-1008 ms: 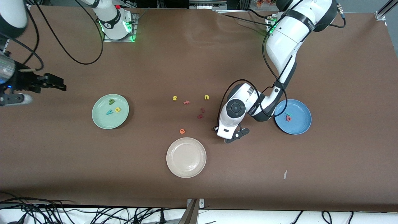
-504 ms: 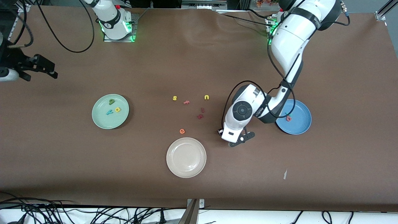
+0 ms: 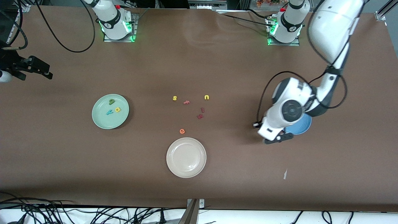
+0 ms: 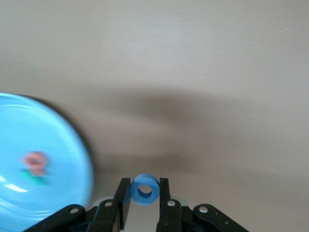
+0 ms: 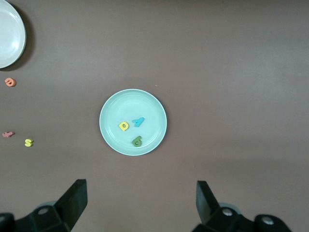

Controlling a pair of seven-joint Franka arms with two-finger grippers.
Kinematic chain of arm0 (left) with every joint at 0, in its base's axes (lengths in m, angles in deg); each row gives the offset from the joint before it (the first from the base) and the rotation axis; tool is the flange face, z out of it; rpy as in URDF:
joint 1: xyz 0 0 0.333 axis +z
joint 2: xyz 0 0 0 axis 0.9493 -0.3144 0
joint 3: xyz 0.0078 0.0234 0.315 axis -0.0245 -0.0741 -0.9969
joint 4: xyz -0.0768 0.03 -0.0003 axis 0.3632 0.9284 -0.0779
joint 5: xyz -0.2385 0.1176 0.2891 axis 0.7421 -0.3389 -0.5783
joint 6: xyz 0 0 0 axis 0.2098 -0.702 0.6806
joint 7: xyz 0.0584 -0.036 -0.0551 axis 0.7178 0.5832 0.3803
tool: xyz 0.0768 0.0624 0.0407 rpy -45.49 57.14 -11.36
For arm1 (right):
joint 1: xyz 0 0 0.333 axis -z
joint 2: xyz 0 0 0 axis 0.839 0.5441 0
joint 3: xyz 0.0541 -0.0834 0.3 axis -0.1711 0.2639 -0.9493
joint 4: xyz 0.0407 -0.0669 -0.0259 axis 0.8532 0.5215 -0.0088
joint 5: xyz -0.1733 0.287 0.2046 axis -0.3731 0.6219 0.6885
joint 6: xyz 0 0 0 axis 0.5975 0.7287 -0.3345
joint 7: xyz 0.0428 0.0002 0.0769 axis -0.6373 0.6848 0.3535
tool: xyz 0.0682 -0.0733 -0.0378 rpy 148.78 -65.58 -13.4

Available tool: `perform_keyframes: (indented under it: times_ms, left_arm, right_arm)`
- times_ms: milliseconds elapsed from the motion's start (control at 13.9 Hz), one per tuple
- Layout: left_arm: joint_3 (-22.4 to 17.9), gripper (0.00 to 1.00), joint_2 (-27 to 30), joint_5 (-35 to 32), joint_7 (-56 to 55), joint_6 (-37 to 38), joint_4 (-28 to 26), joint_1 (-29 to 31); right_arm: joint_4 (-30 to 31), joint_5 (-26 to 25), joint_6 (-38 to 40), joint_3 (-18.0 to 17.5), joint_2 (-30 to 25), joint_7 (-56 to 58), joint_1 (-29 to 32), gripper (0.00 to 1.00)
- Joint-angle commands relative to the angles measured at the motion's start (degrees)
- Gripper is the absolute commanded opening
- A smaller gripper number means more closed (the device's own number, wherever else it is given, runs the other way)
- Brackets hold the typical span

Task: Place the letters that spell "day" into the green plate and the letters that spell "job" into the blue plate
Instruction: 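Carry the blue o to the blue plate and release it with the left gripper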

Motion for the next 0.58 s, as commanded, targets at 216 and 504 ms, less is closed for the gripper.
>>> perform_keyframes:
  times_ms: [216,504]
  left_arm:
    - [0.97,0.03,10.56,0.01,15.23,-12.59,-21.1,10.48]
    - [0.79,1.0,10.65,0.09,21.12,-11.21,-19.9,13.48]
  right_arm:
    - [-1.54,-0.58,1.0,0.32,1.01,0.4,-1.12,1.0]
    - [-1.63,-1.11,1.0,-0.82,0.84,-0.3,-2.0,1.0]
